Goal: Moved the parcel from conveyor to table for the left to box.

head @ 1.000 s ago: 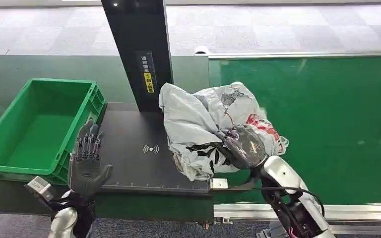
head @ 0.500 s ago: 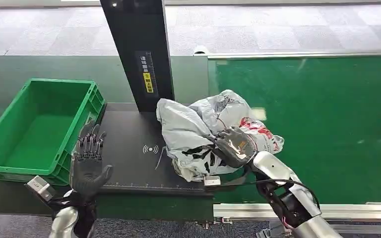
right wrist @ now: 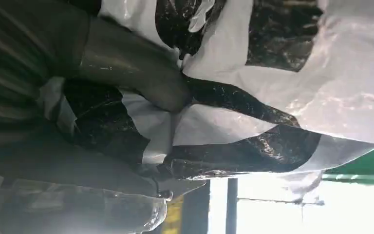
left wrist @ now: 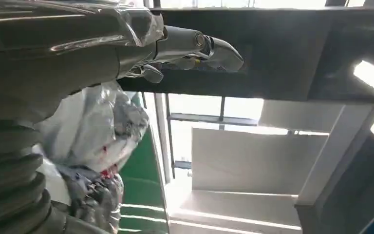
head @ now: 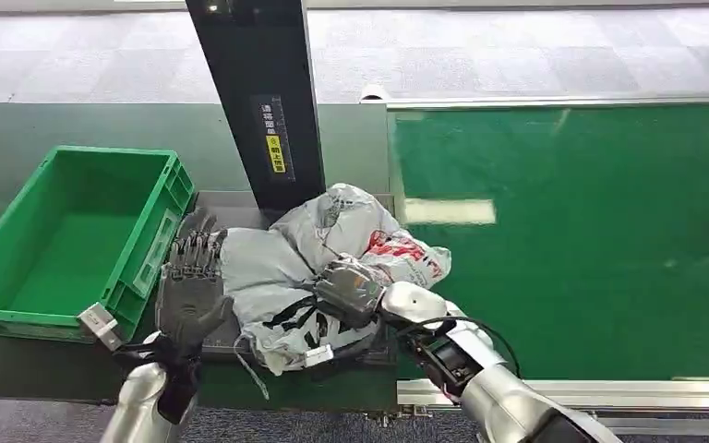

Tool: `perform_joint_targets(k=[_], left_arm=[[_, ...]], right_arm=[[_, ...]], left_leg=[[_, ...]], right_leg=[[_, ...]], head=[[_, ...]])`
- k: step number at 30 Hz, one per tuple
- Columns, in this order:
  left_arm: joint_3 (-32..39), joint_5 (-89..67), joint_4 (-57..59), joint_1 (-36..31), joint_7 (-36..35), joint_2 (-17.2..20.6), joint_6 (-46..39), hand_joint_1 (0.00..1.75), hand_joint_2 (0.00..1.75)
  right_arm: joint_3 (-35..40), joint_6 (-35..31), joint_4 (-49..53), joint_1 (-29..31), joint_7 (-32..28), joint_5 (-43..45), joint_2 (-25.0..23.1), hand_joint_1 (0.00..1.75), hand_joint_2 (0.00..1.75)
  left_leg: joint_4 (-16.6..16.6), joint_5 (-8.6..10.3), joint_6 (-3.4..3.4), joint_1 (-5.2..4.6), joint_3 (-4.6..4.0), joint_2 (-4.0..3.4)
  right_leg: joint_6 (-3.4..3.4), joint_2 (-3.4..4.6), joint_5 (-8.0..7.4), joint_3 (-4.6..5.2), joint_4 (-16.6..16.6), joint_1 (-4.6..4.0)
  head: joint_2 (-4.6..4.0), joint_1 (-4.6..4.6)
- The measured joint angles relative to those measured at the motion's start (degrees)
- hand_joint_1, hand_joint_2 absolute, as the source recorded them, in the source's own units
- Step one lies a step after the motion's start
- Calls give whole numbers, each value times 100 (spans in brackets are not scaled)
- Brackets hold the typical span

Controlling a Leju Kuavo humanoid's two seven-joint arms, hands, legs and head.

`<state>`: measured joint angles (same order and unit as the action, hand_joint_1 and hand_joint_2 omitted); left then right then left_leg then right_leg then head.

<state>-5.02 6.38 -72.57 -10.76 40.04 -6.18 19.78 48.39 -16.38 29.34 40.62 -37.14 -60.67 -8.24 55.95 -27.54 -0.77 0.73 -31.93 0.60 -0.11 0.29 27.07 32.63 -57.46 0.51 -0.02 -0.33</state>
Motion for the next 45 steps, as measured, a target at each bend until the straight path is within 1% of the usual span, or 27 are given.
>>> perform_joint_targets(k=[5, 10, 11, 12, 13, 16, 19, 24, 27, 31, 33, 34, 35, 36, 38, 40, 41, 42, 45], left_arm=[[-195, -4, 309, -292, 0, -33, 31, 0, 175], [-335, 7, 562, -524, -4, -77, 16, 0, 175], [-354, 7, 610, -549, -4, -83, 16, 0, 175], [-383, 7, 654, -569, -4, -88, 13, 0, 175], [-404, 7, 691, -582, -4, -90, 13, 0, 175], [-437, 7, 759, -586, -2, -90, 7, 0, 175], [-437, -9, 800, -582, 0, -88, 9, 0, 175], [-435, -57, 809, -576, 0, -85, -4, 0, 175], [-435, -57, 827, -576, 0, -83, -22, 0, 175], [-435, -57, 837, -576, 0, -81, -22, 0, 175], [-435, -57, 837, -571, 0, -81, -39, 0, 175], [-431, -59, 837, -564, 0, -81, -46, 0, 175], [-424, -78, 837, -556, 0, -81, -54, 0, 175], [-420, -103, 837, -546, 0, -81, -54, 0, 175], [-414, -170, 848, -540, -22, -77, -37, 0, 175], [-413, -341, 859, -538, -37, -61, -98, 0, 175], [-413, -441, 857, -532, -26, -57, -207, 0, 175], [-413, -481, 842, -513, -15, -48, -288, 0, 175], [-381, -535, 739, -408, 0, -29, -393, 0, 175]], right_arm=[[261, 223, -353, 51, 44, 50, -344, 175, 175], [348, 180, -501, 74, 55, 297, -514, 175, 175], [357, 175, -514, 74, 76, 347, -538, 154, 175], [359, 175, -527, 74, 155, 391, -549, 17, 175], [361, 175, -540, 75, 264, 432, -556, 0, 175], [359, 90, -584, 76, 629, 590, -554, 0, 175], [304, -6, -641, 85, 774, 791, -519, 0, 175], [-157, 77, -636, 76, 323, 1666, -459, 0, 175], [-424, 77, -599, 75, 241, 1814, -433, 0, 175], [-572, 77, -567, 71, 212, 1875, -411, 0, 175], [-694, 120, -471, 18, 44, 2154, -390, 0, 175], [-784, 294, -375, -27, -54, 2424, -372, 0, 175], [-906, 699, -213, -101, -142, 2921, -348, 0, 175], [-1047, 1260, -28, -202, -195, 3458, -317, 0, 175], [-1389, 2721, 466, -405, -260, 4655, -230, 0, 175], [-1642, 3558, 877, -600, -273, 5387, -136, 0, 175], [-1761, 3853, 1111, -703, -280, 5660, -82, 0, 175], [-1853, 3999, 1319, -798, -280, 5805, -27, 0, 175], [-1993, 4114, 1748, -1027, -280, 5864, 104, 0, 175]], left_leg=[[1, 0, 0, -1, 2, -1], [2, 0, 0, -1, 4, -1], [1, 0, 0, -1, 5, -1], [1, 0, 0, -1, 4, 0], [1, 0, 0, -1, 4, 0], [1, 0, 0, -1, 4, -1], [1, 0, 0, -1, 4, 1], [2, 0, 0, -2, 3, 1], [3, 0, 0, -1, 3, 0], [2, 0, 0, -1, 2, 0], [2, 0, 0, -1, 0, 1], [2, 0, 0, -1, 0, 1], [2, 0, 0, -1, 0, 1], [2, 0, 0, -1, 0, 1], [2, 0, 0, -1, -2, 1], [3, 0, 0, -2, -2, 2], [3, 0, 0, -2, -2, 2], [2, -1, 1, -2, -3, 2], [2, -1, 0, -2, -3, -1]], right_leg=[[0, 0, 0, -3, 0, 1], [0, 1, 0, -4, 0, 1], [0, 1, 0, -4, 0, 1], [0, 1, 0, -4, 0, 1], [0, 1, 0, -4, 0, 1], [0, 1, 0, -4, 0, 1], [0, 0, 0, -5, 0, 1], [0, 0, -1, -7, 0, 1], [0, 1, -1, -6, 0, 1], [0, 1, 0, -3, 0, 1], [0, 0, 0, -2, 0, 1], [0, 0, 0, -2, 0, 1], [0, 0, 0, -2, 0, 1], [0, 0, 0, -2, 0, 1], [0, 0, 0, -1, 0, 1], [-1, 0, 0, -1, 1, 2], [-1, -1, 0, -2, 1, 2], [-1, -1, 0, -2, 1, 2], [0, 1, 0, -1, 1, 2]], head=[[0, 2], [2, 0], [0, 2], [2, 0], [2, 2], [2, 2], [0, 2], [2, 2], [0, 2], [0, 0], [2, 0], [2, 0], [0, 2], [0, 2], [2, 2], [0, 0], [0, 2], [0, 2], [2, 0]])
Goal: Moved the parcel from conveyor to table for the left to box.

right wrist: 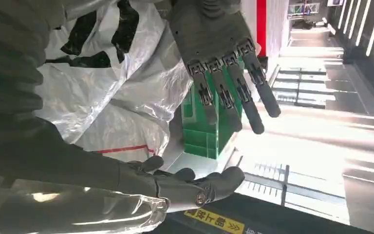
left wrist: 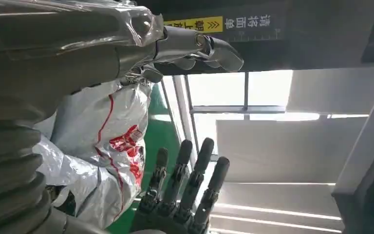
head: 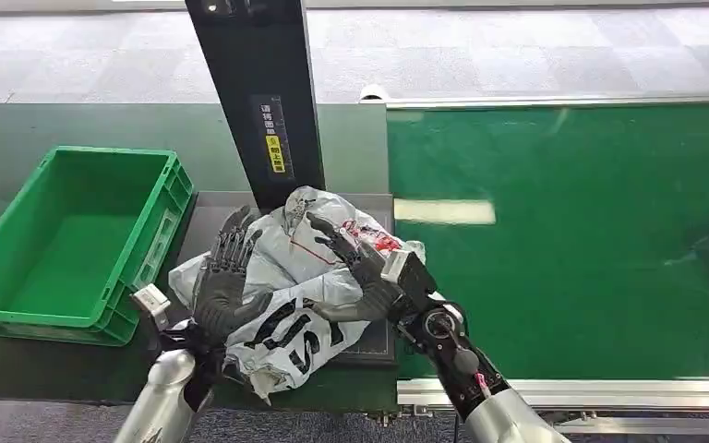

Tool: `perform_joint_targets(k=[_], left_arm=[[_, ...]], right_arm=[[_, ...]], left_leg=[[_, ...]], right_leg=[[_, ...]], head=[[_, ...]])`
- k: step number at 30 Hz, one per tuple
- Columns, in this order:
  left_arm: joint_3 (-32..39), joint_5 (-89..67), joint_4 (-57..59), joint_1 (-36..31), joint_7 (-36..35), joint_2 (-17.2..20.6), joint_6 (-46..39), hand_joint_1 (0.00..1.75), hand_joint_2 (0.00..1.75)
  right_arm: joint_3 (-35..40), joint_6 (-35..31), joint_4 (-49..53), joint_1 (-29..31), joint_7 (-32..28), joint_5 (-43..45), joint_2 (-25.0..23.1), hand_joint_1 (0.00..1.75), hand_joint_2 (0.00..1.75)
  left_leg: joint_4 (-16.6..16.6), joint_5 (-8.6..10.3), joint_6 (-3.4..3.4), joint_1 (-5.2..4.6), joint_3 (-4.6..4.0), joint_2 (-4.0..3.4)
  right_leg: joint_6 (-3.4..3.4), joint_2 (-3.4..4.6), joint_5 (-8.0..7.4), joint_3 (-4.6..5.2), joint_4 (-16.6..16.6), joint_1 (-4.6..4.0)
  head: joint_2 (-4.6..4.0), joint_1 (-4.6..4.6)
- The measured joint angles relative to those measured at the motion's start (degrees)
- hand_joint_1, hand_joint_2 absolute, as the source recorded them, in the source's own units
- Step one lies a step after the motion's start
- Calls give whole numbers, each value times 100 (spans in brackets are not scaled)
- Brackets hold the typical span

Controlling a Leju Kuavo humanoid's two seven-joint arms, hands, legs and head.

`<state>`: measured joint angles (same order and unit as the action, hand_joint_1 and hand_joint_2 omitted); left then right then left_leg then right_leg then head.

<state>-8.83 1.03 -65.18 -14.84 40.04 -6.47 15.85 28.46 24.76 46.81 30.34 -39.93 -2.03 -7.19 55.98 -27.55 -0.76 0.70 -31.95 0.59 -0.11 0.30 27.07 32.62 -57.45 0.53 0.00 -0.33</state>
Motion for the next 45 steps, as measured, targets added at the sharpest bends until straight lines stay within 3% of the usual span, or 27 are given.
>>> perform_joint_targets(k=[6, 10, 17, 23, 28, 33, 38, 39, 40, 41, 45], left_arm=[[13, -184, -125, 111, 4, 31, -125, 0, 175], [-11, -1155, -341, 221, -22, 48, -820, 0, 175], [-44, -1320, -523, 303, -35, 70, -953, 0, 175], [-247, -2666, -553, 343, -298, 120, -1872, 0, 175], [-564, -4298, -437, 320, -886, 142, -3154, 0, 175], [-907, -5601, 123, 119, -2040, 155, -3156, 0, 175], [-1003, -5993, 641, -60, -2337, 151, -2896, 0, 175], [-1010, -6013, 689, -88, -2354, 151, -2846, 65, 175], [-1012, -6033, 750, -127, -2378, 149, -2784, 141, 175], [-1016, -6037, 815, -161, -2382, 144, -2726, 166, 175], [-1021, -5860, 1004, -231, -2120, 138, -2588, 175, 175]], right_arm=[[-101, 46, 361, -195, 0, 72, 96, 0, 175], [-197, -245, 357, -194, 0, 37, 88, 0, 175], [-241, -315, 355, -190, 0, 11, 83, 0, 175], [-328, -619, 335, -203, 0, -140, 88, 0, 175], [-435, -833, 335, -319, 0, -260, 107, 0, 175], [-549, -914, 309, -377, 0, -339, 114, 0, 175], [-671, -979, 291, -436, 0, -431, 116, 0, 175], [-682, -988, 291, -457, 0, -439, 116, 0, 175], [-704, -997, 291, -482, 0, -455, 116, 0, 175], [-728, -1001, 291, -505, 0, -470, 116, 0, 175], [-870, -1086, 291, -590, 0, -422, 114, 0, 175]], left_leg=[[-1, 1, 0, 1, 0, 2], [-1, 1, 0, 1, 0, 2], [-1, 1, 0, 1, -1, 3], [-1, 1, 0, 1, 1, 3], [0, 1, 0, 0, 0, 3], [0, 1, 0, 0, 1, 1], [-1, 1, 0, 1, 4, 3], [-1, 1, 0, 1, 6, 3], [-1, 1, 0, 1, 6, 3], [-1, 1, 0, 0, 8, 3], [-2, 0, 0, 0, 23, 4]], right_leg=[[0, -1, 0, 0, 0, -2], [0, -1, 0, -2, 0, -1], [0, -2, 0, -1, 0, -1], [0, -2, 0, 0, 0, -1], [0, -2, 0, 0, 0, 0], [0, -1, 0, 0, 0, 0], [0, -1, 0, -4, 0, 0], [0, -2, 0, -6, 0, 0], [0, -2, 0, -8, 0, 0], [0, -3, 0, -11, 0, 0], [0, -4, 1, -29, 1, 0]], head=[[0, 0], [-2, 2], [0, 2], [-2, 0], [0, 2], [0, 2], [0, 0], [0, 0], [0, 0], [-2, 2], [0, 2]])
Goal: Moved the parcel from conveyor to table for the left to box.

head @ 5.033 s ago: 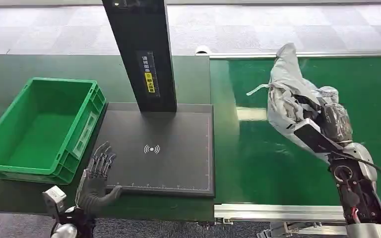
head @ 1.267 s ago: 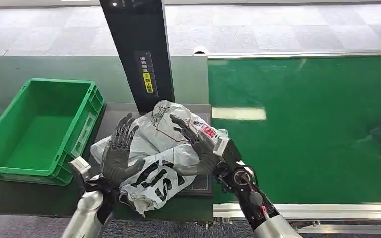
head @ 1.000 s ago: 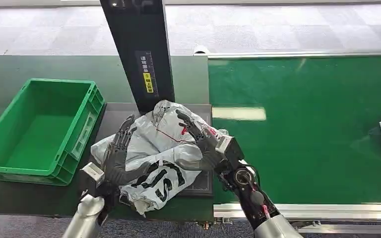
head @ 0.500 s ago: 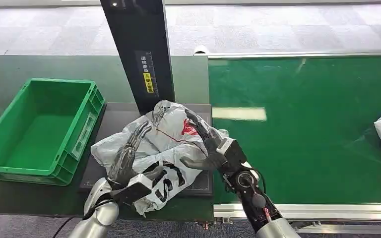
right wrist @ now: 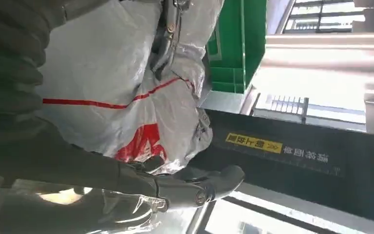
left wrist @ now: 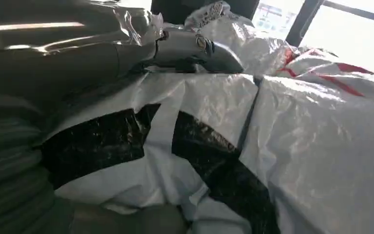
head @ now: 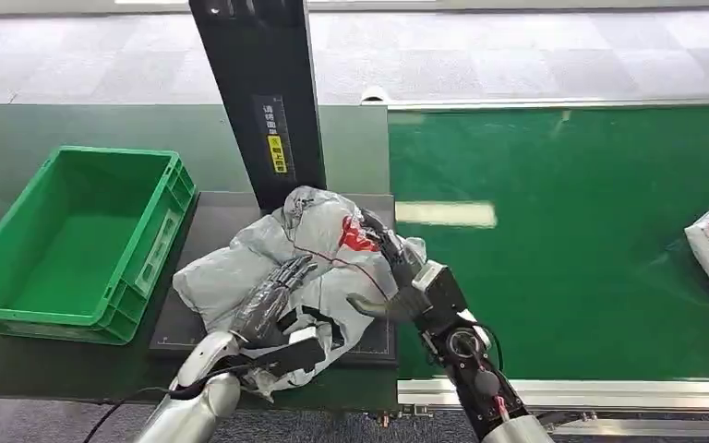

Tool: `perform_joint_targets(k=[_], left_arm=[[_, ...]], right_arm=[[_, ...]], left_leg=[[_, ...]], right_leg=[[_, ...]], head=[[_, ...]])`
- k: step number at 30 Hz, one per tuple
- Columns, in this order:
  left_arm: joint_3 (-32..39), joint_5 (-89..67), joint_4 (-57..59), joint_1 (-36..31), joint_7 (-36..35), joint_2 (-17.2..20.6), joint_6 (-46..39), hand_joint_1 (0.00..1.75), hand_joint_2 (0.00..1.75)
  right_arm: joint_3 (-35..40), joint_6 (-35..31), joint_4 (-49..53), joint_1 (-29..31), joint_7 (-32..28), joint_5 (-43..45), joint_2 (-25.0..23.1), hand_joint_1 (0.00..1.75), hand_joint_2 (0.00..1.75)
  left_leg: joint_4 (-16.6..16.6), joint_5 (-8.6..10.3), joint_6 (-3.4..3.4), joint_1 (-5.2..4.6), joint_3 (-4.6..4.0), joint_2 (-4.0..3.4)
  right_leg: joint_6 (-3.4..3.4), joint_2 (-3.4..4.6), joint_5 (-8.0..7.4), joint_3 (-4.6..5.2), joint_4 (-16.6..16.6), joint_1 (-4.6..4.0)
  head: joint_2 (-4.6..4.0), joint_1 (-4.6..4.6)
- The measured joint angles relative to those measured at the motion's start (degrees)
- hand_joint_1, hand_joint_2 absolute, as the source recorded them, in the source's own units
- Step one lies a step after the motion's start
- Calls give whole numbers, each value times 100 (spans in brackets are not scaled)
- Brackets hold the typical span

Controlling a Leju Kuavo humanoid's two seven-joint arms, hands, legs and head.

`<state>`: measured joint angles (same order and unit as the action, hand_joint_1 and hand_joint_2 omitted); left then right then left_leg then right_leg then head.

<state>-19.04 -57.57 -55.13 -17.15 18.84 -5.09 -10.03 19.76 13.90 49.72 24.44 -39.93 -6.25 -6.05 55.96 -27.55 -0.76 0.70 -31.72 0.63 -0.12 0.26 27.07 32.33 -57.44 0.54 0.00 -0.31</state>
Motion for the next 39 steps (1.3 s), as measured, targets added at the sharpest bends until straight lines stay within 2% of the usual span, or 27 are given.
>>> perform_joint_targets(k=[3, 4, 10, 18, 24, 38, 39], left_arm=[[-2, 48, 49, 1, 96, -2, -6, 175, 175], [-7, 61, 58, 2, 143, -2, -33, 175, 0], [-17, 273, 60, 18, 492, -11, -573, 175, 0], [-15, 299, 58, 29, 553, -39, -940, 175, 0], [0, 892, -238, 235, 914, -90, -2018, 175, 0], [22, 962, -465, 322, 977, -109, -2109, 175, 0], [56, 1330, -539, 346, 1302, -146, -2637, 175, 0]], right_arm=[[-136, -35, -6, -41, 20, 120, 0, 0, 175], [-193, -48, -9, -57, 22, 153, -7, 0, 175], [-427, -61, 7, -178, 140, 216, -31, 0, 175], [-540, -68, 31, -252, 177, 218, -55, 0, 175], [-691, -79, 151, -347, 275, 269, -64, 0, 175], [-763, -83, 179, -390, 310, 271, -64, 0, 175], [-789, -129, 179, -391, 317, 286, -68, 0, 175]], left_leg=[[0, 0, 0, -1, 10, 0], [0, 0, 0, -1, 12, 0], [1, 1, 0, 0, 13, 0], [0, -1, 0, 0, 7, 0], [1, -1, 0, 0, 5, 0], [0, -1, 0, 0, 4, 0], [0, -1, 0, 0, 3, 0]], right_leg=[[0, -1, 0, -11, 1, 0], [0, -1, 0, -13, 1, 1], [0, 0, 0, -11, 0, 0], [0, 1, 0, -4, 0, 0], [0, 1, 0, -1, 0, 0], [0, 1, 0, -1, 0, 0], [0, 1, 0, -1, 0, 0]], head=[[-2, 0], [0, -2], [-2, -2], [-2, -2], [0, -2], [-2, 0], [0, 0]])
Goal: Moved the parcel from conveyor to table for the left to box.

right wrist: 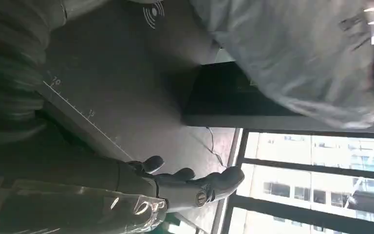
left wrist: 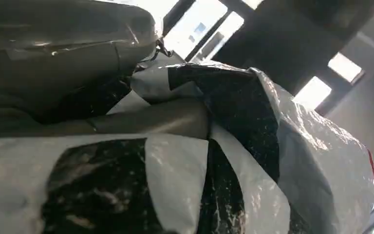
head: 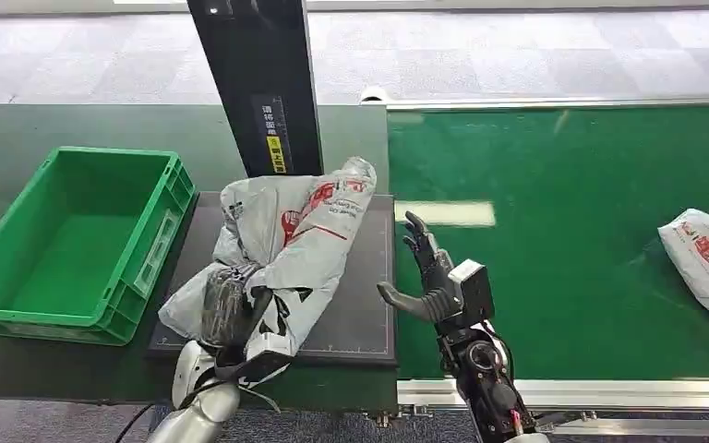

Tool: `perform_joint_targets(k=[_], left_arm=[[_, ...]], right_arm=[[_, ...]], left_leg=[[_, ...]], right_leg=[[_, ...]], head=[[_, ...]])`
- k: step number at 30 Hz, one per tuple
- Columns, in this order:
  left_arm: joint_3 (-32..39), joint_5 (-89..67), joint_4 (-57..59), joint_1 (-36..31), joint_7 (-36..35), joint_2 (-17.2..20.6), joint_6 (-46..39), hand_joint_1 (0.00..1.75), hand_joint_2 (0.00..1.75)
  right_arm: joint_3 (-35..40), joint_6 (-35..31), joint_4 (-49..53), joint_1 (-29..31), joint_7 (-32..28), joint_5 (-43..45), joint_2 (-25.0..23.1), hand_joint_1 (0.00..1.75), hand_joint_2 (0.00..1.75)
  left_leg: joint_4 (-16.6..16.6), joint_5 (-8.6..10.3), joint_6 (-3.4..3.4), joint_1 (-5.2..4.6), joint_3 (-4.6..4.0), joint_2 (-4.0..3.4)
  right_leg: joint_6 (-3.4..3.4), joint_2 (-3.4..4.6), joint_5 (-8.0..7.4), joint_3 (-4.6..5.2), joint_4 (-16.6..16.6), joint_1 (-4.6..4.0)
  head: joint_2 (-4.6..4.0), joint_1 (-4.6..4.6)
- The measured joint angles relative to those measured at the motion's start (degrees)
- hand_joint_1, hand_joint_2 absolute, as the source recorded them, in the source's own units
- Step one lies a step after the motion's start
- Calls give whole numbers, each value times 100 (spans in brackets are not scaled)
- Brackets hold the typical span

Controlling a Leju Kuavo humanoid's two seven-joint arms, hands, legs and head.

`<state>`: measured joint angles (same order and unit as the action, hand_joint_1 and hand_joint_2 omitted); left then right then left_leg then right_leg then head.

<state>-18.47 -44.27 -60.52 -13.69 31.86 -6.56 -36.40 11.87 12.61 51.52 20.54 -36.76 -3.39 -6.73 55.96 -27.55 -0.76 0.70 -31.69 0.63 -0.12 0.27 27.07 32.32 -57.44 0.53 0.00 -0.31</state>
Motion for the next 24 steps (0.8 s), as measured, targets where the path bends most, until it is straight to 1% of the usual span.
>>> perform_joint_targets(k=[1, 2, 5, 11, 16, 19, 24], left_arm=[[469, 298, -280, 86, 679, -278, -325, 175, 0], [676, 355, -427, 118, 753, -374, -333, 175, 0], [1022, 407, -685, 174, 790, -523, -353, 175, 0], [1498, 114, -1240, 311, 799, -693, -360, 175, 0], [2160, -767, -2408, 346, 801, -901, -362, 175, 0], [2554, -1239, -3030, 281, 801, -944, -362, 175, 0], [3203, -2274, -3879, -10, 801, -955, -362, 175, 0]], right_arm=[[-35, -57, 0, 3, 0, 39, -11, 0, 175], [-44, -59, 0, 9, 0, 50, -17, 0, 175], [-50, -83, -18, 29, -2, 68, -35, 0, 175], [-50, -105, -96, 126, -63, 101, -44, 0, 175], [-50, -125, -162, 146, -107, 162, -57, 0, 175], [-48, -127, -195, 145, -112, 197, -70, 0, 175], [-46, -166, -208, 144, -109, 241, -103, 0, 175]], left_leg=[[0, 0, 0, 0, -3, 0], [0, 0, 0, 0, -4, 0], [0, 0, 0, 0, -3, 0], [0, 0, 0, 1, -4, -2], [0, 0, 0, 1, -10, -1], [0, 0, 0, 1, -11, -1], [-1, 1, -1, 2, -11, -1]], right_leg=[[0, 0, 0, 1, 0, 0], [0, 0, 0, 1, 0, 0], [0, 0, 0, 3, 0, 0], [0, 2, 0, 4, 0, -1], [0, 1, 0, 9, -1, -1], [0, 1, 0, 12, -1, -1], [0, 1, 0, 12, -1, -2]], head=[[0, 0], [-2, 0], [-2, -2], [0, 0], [-2, -2], [0, 0], [0, 0]])
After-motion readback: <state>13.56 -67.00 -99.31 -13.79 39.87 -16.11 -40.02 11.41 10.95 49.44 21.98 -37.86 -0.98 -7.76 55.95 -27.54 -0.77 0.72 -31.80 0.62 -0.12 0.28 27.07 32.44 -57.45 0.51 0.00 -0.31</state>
